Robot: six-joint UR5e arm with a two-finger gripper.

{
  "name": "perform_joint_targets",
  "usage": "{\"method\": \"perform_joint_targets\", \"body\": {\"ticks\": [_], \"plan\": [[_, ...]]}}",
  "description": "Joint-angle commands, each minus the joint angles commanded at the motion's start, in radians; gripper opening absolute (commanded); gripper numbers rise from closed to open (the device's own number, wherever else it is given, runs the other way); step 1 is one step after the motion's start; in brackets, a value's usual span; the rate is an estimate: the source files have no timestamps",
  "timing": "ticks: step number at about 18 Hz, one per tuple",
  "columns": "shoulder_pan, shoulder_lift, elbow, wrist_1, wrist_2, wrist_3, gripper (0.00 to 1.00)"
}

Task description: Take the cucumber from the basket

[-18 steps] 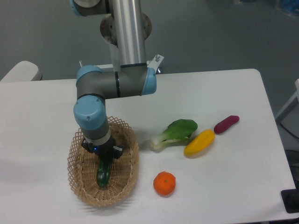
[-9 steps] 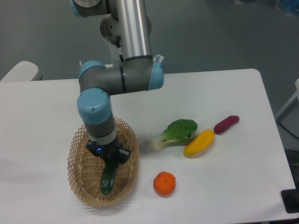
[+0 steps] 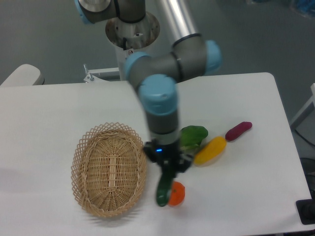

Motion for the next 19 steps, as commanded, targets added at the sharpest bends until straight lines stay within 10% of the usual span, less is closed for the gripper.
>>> {"method": "perform_joint_targets", "body": {"ticks": [19], "plan": [[0.117,-0.021,0.045,-0.011,-0.049,0.214,0.36]]}}
